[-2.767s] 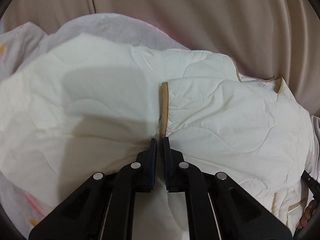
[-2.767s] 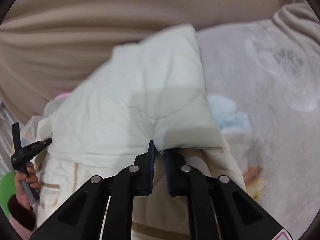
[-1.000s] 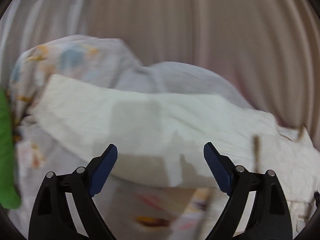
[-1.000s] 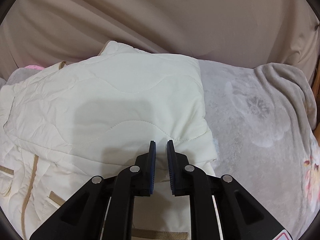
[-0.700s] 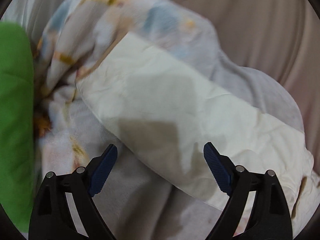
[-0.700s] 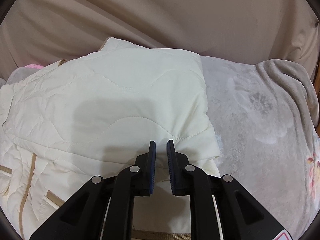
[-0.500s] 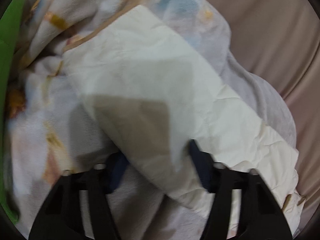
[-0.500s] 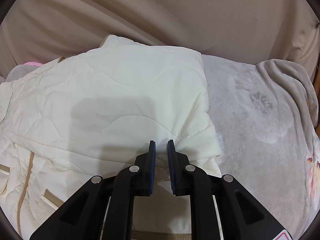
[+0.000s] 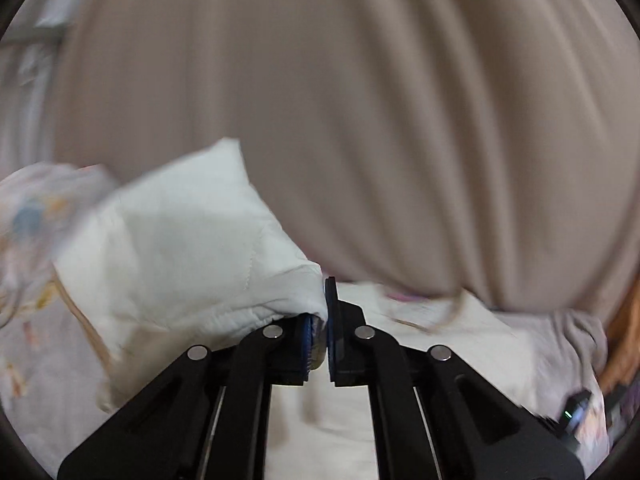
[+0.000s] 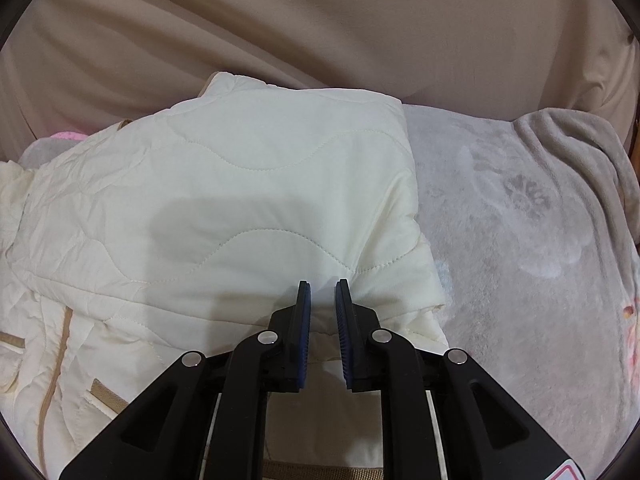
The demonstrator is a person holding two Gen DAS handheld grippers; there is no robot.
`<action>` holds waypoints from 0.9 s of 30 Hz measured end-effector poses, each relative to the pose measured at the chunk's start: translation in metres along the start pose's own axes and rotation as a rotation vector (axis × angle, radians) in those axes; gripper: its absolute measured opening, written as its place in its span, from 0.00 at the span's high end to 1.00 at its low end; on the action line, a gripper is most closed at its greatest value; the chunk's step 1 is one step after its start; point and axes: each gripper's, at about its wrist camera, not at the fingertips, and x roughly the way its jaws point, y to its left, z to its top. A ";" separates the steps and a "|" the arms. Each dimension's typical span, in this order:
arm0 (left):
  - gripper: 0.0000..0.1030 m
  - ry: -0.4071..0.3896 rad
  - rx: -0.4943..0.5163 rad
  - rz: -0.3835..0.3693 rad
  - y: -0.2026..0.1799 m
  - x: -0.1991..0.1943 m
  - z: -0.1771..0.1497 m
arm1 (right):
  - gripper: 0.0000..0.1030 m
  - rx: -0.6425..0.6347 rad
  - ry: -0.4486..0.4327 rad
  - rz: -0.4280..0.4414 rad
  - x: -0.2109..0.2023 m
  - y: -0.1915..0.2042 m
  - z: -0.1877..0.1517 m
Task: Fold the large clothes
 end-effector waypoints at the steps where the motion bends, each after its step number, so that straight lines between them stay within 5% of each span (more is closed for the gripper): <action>1: 0.95 0.025 0.044 -0.048 -0.032 0.008 -0.010 | 0.86 0.011 0.000 0.010 0.000 -0.002 0.000; 4: 0.92 0.117 0.164 -0.111 -0.104 0.040 -0.055 | 0.85 0.049 0.002 0.054 0.000 -0.009 -0.001; 7: 0.85 0.311 0.236 -0.164 -0.153 0.087 -0.123 | 0.82 0.088 0.003 0.105 0.001 -0.017 -0.001; 9: 0.62 0.421 0.259 -0.150 -0.162 0.113 -0.162 | 0.77 0.121 0.000 0.157 0.001 -0.023 -0.002; 11: 0.48 0.422 0.259 -0.143 -0.164 0.105 -0.184 | 0.63 0.153 -0.008 0.232 0.000 -0.030 -0.003; 13: 0.43 0.409 0.253 -0.167 -0.156 0.094 -0.186 | 0.56 0.175 -0.026 0.286 -0.002 -0.034 -0.004; 17: 0.11 0.337 0.150 -0.189 -0.099 0.056 -0.162 | 0.51 0.171 -0.086 0.265 -0.015 -0.033 -0.004; 20: 0.09 0.278 0.086 -0.166 -0.053 0.029 -0.142 | 0.46 0.093 -0.157 0.225 -0.038 -0.015 0.000; 22: 0.09 0.279 0.060 -0.090 -0.027 0.030 -0.133 | 0.44 0.005 -0.183 0.272 -0.056 0.013 0.004; 27: 0.11 0.315 -0.040 0.062 0.040 0.043 -0.130 | 0.40 -0.369 -0.192 0.333 -0.084 0.131 0.003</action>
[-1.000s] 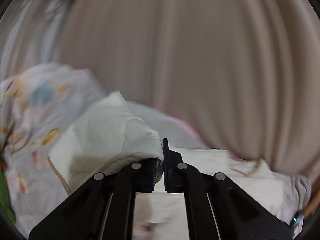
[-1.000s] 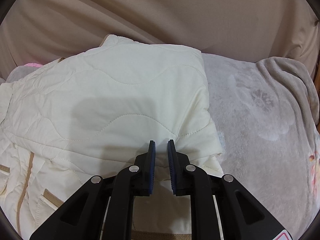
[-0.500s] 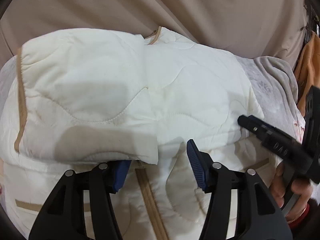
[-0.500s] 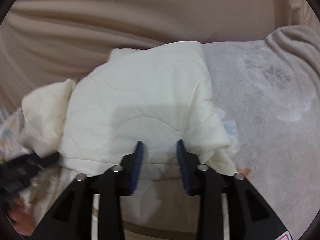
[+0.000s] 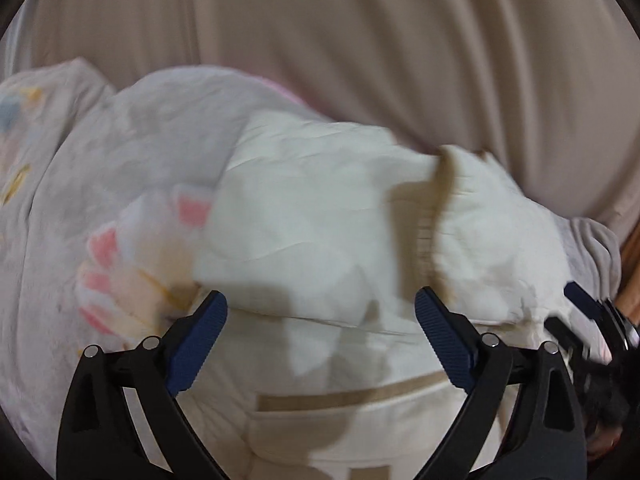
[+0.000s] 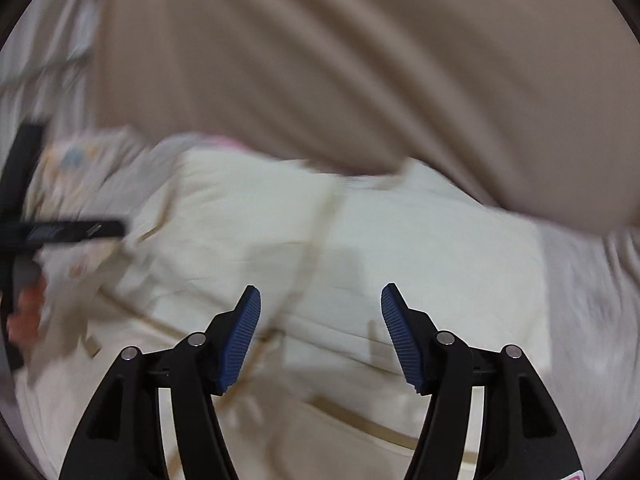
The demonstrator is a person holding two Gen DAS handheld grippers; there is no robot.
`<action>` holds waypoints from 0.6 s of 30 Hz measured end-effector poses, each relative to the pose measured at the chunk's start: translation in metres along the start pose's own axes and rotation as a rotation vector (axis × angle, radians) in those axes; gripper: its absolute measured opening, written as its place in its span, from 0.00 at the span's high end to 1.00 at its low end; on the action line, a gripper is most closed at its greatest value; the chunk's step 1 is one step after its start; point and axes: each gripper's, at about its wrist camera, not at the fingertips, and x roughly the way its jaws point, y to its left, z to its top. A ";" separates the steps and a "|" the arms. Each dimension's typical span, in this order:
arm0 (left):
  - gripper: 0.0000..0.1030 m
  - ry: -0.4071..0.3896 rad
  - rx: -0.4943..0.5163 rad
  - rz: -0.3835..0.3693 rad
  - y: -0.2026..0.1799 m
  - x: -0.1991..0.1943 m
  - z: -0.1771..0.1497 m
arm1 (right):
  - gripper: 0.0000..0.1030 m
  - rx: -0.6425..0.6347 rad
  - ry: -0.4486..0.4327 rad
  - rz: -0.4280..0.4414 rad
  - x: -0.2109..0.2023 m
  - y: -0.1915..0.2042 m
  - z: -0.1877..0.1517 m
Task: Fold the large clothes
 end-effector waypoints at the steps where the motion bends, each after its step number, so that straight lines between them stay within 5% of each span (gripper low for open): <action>1: 0.12 0.016 -0.028 0.018 0.007 0.007 0.000 | 0.40 -0.091 0.015 -0.007 0.010 0.027 0.004; 6: 0.13 0.071 -0.083 0.068 0.024 0.035 -0.009 | 0.43 -0.301 0.086 -0.134 0.064 0.078 0.008; 8: 0.13 0.070 -0.089 0.060 0.028 0.036 -0.011 | 0.43 -0.190 0.067 -0.182 0.066 0.048 0.019; 13: 0.13 0.066 -0.103 0.031 0.034 0.030 -0.011 | 0.41 0.414 0.096 -0.145 0.048 -0.106 0.001; 18: 0.13 0.075 -0.209 -0.077 0.038 0.020 -0.010 | 0.40 0.553 0.138 -0.082 0.033 -0.157 -0.042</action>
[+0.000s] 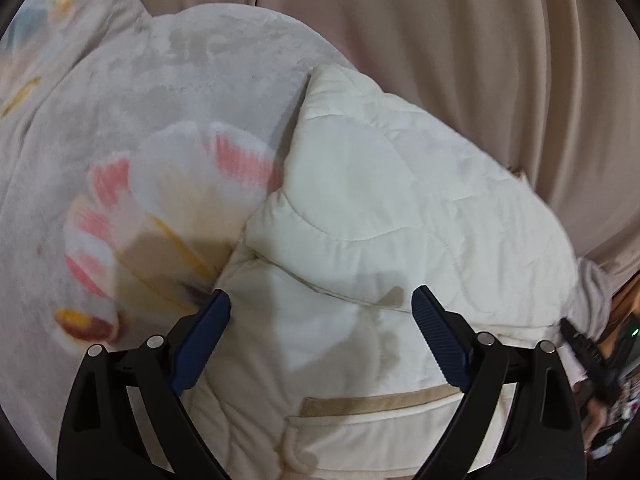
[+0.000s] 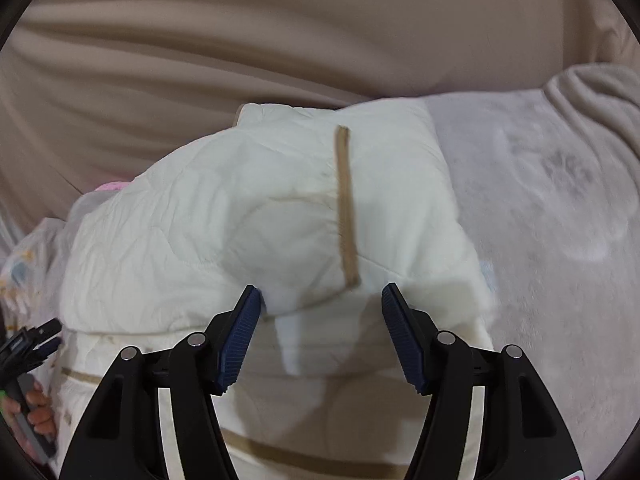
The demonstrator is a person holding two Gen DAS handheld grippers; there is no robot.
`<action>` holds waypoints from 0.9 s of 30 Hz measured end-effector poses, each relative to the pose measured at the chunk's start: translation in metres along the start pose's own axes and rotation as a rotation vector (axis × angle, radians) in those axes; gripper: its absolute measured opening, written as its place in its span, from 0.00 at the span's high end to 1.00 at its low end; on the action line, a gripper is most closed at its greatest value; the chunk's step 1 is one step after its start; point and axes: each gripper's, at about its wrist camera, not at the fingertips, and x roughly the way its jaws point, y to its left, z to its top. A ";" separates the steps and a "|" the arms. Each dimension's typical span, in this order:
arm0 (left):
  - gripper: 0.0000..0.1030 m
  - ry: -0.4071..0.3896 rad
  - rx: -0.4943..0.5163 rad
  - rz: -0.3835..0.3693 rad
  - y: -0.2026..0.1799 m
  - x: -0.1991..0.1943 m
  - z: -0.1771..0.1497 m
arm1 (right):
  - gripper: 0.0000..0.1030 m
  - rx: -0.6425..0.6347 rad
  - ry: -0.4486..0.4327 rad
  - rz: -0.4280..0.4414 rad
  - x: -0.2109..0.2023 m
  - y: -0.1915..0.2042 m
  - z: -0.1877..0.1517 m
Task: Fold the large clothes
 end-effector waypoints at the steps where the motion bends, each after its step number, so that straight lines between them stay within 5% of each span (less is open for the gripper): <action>1: 0.13 0.013 -0.024 -0.030 0.000 0.000 0.000 | 0.40 0.011 -0.004 0.022 -0.003 -0.005 -0.001; 6: 0.13 0.087 -0.147 -0.165 -0.003 0.009 0.004 | 0.39 0.097 -0.006 0.124 -0.007 -0.017 0.005; 9: 0.16 0.114 -0.150 -0.143 -0.007 0.023 0.011 | 0.41 0.149 0.016 0.145 0.007 -0.014 0.012; 11: 0.50 0.112 -0.142 -0.108 -0.008 0.029 0.015 | 0.72 0.143 0.023 0.132 0.013 -0.005 0.017; 12: 0.56 0.104 -0.122 -0.085 -0.010 0.029 0.019 | 0.94 0.119 0.027 0.124 0.014 0.002 0.021; 14: 0.82 0.031 -0.063 -0.046 -0.018 0.016 0.028 | 0.94 0.060 -0.040 0.147 -0.008 0.020 0.032; 17: 0.85 -0.086 0.032 0.010 -0.034 -0.009 0.034 | 0.95 0.008 -0.236 0.323 -0.070 0.042 0.046; 19: 0.85 -0.088 0.079 0.058 -0.039 -0.006 0.029 | 0.95 -0.017 -0.299 0.323 -0.085 0.044 0.043; 22: 0.84 -0.015 0.130 0.124 -0.036 0.030 0.013 | 0.95 -0.003 -0.103 0.134 -0.020 0.026 0.033; 24: 0.84 -0.038 0.173 0.149 -0.037 0.038 -0.004 | 0.96 0.059 0.029 0.077 0.023 0.005 0.016; 27: 0.83 -0.075 0.220 0.184 -0.044 0.033 -0.013 | 0.96 0.107 -0.038 0.136 0.006 0.001 0.010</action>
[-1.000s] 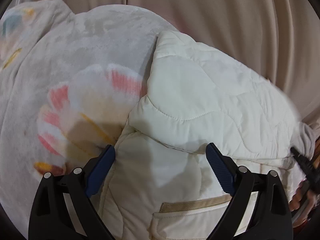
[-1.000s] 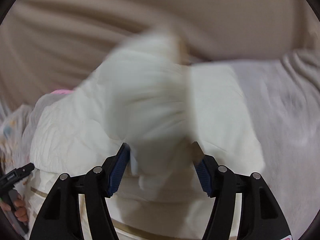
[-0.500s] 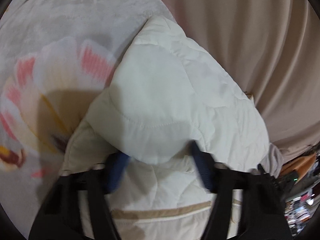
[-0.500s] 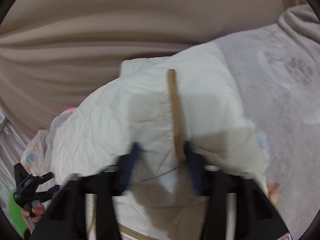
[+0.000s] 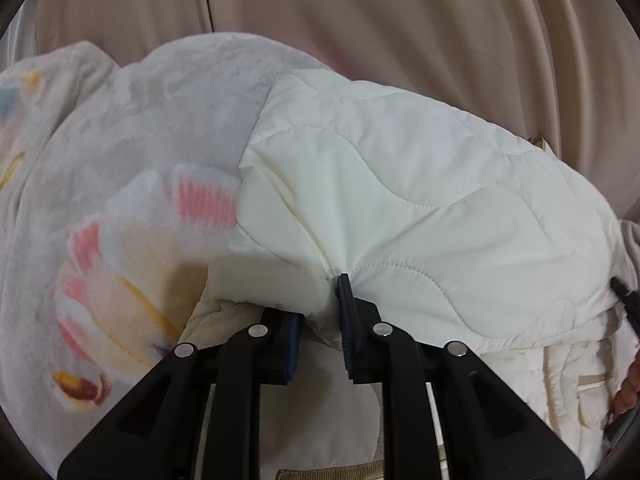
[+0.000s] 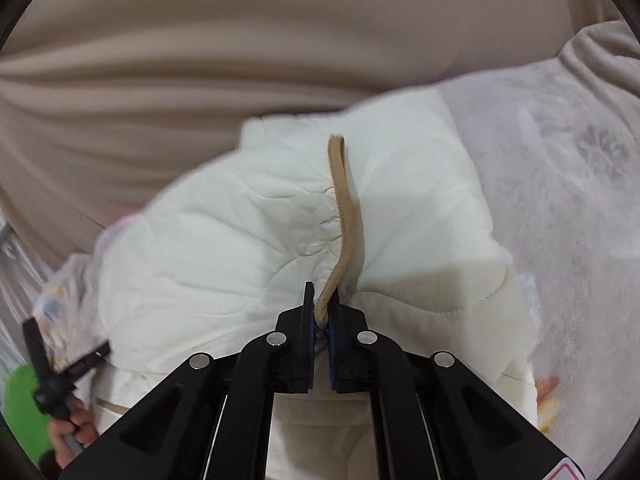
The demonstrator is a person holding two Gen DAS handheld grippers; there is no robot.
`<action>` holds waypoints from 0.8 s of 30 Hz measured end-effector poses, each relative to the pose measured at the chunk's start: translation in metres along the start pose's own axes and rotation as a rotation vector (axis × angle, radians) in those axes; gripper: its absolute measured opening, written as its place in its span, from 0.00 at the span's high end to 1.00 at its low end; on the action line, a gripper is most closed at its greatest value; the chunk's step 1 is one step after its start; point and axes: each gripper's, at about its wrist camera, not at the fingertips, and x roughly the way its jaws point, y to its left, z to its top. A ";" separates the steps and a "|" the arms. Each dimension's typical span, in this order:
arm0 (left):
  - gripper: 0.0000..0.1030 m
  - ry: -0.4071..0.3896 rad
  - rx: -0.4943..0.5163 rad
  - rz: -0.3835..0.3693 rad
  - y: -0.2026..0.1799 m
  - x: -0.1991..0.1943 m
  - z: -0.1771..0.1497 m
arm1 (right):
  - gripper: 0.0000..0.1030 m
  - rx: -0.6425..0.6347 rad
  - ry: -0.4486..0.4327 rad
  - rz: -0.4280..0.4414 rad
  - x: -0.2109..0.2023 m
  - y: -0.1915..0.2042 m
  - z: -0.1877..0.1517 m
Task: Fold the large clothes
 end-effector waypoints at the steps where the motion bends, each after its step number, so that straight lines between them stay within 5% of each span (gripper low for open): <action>1: 0.82 0.000 -0.001 0.001 -0.001 0.000 -0.002 | 0.95 -0.001 -0.023 0.014 -0.005 -0.001 0.000; 5: 0.80 -0.004 -0.014 -0.006 -0.002 0.002 -0.007 | 0.95 0.036 0.070 -0.006 0.016 -0.015 0.003; 9: 0.80 -0.005 -0.004 0.011 -0.005 0.002 -0.007 | 0.87 0.062 -0.067 -0.098 -0.023 0.003 0.008; 12: 0.79 -0.009 0.014 0.034 -0.010 0.001 -0.007 | 0.84 -0.052 -0.124 -0.063 -0.036 0.056 0.015; 19: 0.79 -0.004 0.000 0.027 -0.005 0.004 -0.004 | 0.85 -0.422 0.070 0.090 0.051 0.201 -0.013; 24: 0.78 -0.003 -0.015 0.011 -0.003 0.004 -0.005 | 0.98 -0.514 0.085 -0.023 0.076 0.194 -0.020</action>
